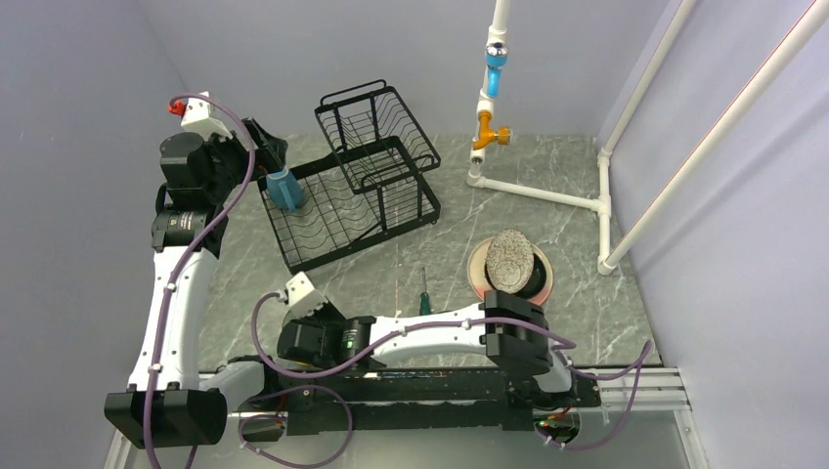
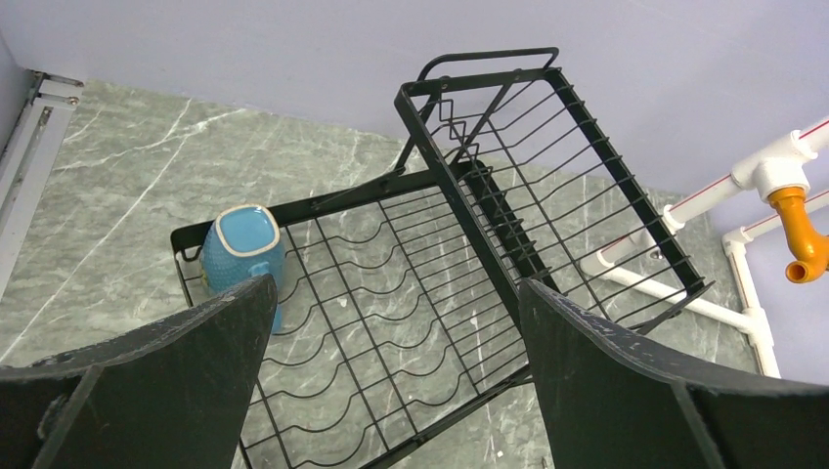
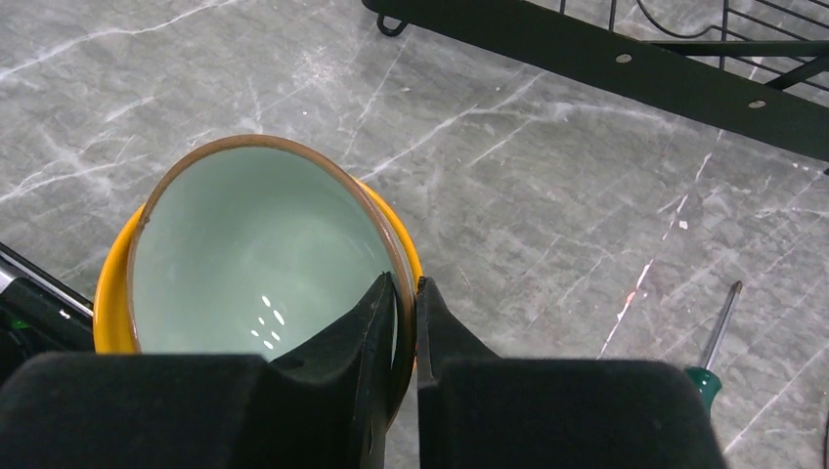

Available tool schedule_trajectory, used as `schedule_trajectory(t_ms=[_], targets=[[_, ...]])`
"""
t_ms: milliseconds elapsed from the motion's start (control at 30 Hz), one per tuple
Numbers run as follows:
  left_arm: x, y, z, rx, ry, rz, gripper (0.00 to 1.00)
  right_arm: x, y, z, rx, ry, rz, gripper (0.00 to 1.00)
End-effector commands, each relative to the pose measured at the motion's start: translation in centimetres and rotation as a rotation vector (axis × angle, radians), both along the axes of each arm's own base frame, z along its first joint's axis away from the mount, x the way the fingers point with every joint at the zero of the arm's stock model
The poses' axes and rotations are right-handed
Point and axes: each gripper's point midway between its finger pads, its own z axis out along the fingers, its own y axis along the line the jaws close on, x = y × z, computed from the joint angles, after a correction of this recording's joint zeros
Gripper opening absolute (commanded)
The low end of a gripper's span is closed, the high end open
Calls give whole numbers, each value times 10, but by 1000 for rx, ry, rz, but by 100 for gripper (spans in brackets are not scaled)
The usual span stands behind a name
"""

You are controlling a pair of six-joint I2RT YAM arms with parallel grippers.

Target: Load the mixed dishes into the dish rack

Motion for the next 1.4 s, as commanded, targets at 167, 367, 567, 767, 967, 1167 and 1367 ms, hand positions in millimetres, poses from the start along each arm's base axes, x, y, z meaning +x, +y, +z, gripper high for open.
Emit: schedule_trajectory(t_ms=[167, 367, 567, 767, 967, 1167, 1367], targets=[[5, -16, 13, 2, -44, -100, 100, 11, -17, 108, 329, -54, -42, 0], [0, -35, 21, -17, -92, -208, 100, 25, -48, 143, 543, 3, -36, 0], [-14, -81, 39, -75, -177, -494, 99, 52, -105, 165, 820, 92, -44, 0], [-37, -146, 41, -198, -140, -820, 99, 81, -196, 170, 1077, 106, -148, 0], [-80, -222, 31, -270, -39, -1086, 99, 88, -251, 185, 1253, 82, -166, 0], [-98, -253, 20, -265, 10, -1172, 99, 94, -292, 200, 1374, 35, -154, 0], [-112, -270, 15, -321, 40, -1252, 99, 100, -310, 214, 1474, 43, -110, 0]])
